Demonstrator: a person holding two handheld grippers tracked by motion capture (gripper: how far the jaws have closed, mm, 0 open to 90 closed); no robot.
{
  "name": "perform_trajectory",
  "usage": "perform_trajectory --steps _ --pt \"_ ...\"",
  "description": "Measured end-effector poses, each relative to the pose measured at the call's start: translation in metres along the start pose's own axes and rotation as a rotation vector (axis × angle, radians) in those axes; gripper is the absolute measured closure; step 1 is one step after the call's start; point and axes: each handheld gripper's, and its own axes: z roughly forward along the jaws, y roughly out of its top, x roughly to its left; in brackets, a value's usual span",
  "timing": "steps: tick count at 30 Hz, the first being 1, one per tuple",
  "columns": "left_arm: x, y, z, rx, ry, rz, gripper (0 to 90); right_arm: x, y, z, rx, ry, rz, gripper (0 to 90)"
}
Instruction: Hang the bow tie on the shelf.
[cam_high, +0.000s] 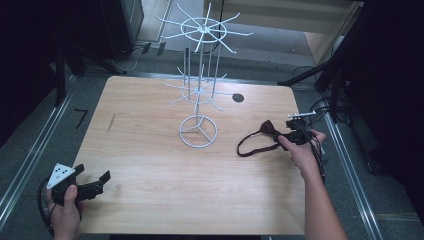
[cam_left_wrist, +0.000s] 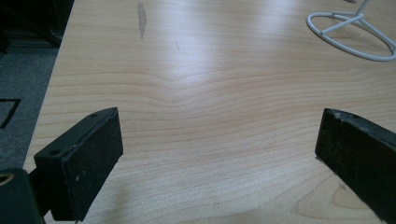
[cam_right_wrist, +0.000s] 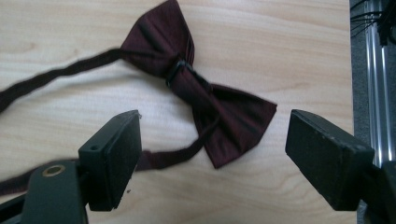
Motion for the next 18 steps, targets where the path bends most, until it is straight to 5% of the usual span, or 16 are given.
perform_trajectory --steps 9,18 --pt "0.0 0.0 0.0 0.0 -0.002 0.001 1.5 0.008 0.018 0.015 0.059 -0.019 -0.014 16.7" --pt "0.0 0.0 0.0 0.0 -0.001 0.001 1.5 0.003 0.019 0.034 0.123 0.018 0.021 24.1"
